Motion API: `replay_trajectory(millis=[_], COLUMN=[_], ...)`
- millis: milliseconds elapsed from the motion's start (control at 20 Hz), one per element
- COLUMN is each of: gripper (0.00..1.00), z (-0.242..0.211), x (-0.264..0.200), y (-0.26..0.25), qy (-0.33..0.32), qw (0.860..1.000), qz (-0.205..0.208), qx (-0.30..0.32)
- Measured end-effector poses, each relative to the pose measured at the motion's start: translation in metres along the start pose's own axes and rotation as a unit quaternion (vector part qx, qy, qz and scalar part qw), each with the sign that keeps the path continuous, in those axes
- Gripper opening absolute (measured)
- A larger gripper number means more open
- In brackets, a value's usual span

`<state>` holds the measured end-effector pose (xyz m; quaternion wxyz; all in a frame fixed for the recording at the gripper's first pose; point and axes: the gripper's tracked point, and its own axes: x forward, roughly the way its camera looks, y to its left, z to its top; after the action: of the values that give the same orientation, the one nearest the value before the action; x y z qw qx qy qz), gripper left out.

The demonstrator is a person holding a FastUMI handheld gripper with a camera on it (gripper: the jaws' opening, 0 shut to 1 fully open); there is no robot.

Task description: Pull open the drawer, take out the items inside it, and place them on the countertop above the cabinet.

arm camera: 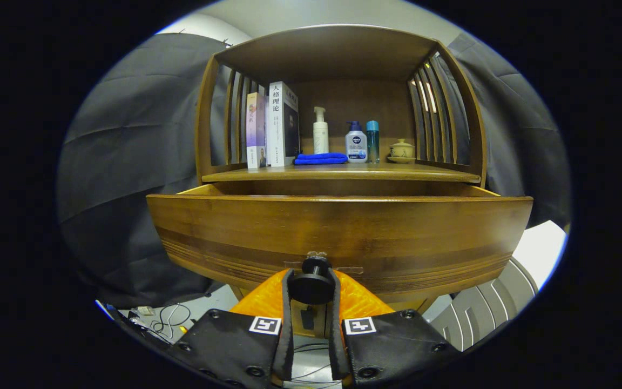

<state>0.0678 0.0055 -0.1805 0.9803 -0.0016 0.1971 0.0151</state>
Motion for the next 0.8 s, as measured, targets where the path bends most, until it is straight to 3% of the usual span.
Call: replay_trajectory(millis=[800], gripper=[0.29], z=[-0.023], x=[-0.061], y=[0.015], qy=[0.018], qw=[0.999], qz=[0.038], qx=[-0.016])
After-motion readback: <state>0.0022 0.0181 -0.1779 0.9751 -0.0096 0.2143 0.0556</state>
